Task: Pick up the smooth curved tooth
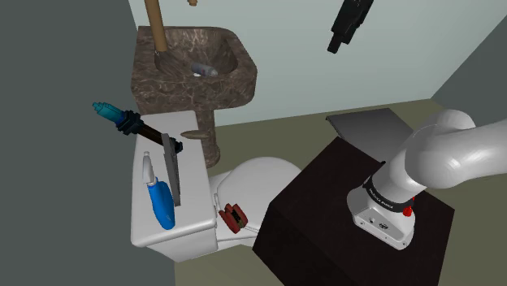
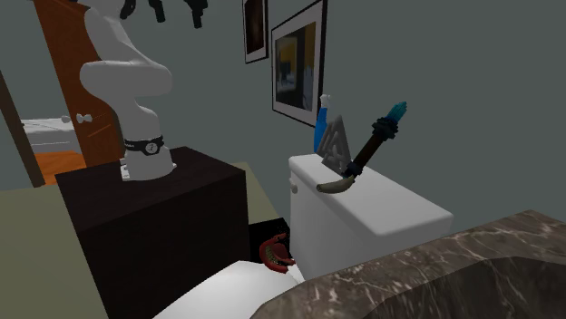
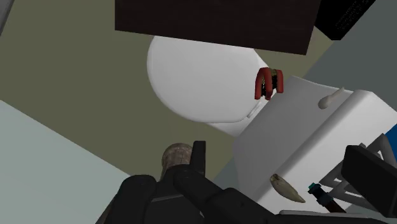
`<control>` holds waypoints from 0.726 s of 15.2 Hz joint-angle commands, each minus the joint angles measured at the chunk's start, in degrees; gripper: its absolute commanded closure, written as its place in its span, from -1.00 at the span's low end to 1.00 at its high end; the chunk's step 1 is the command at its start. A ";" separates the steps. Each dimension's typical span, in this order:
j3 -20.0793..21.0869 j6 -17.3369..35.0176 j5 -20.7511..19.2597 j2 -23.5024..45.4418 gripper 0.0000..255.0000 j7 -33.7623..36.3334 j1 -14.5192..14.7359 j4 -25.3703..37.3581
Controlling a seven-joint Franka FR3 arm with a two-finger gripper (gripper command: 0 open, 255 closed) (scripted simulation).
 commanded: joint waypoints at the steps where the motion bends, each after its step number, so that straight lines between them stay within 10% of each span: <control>1: 0.00 0.00 0.00 0.00 -1.00 0.00 0.00 0.00; 11: 0.79 17.74 1.49 15.65 -1.00 -6.21 2.81 -2.95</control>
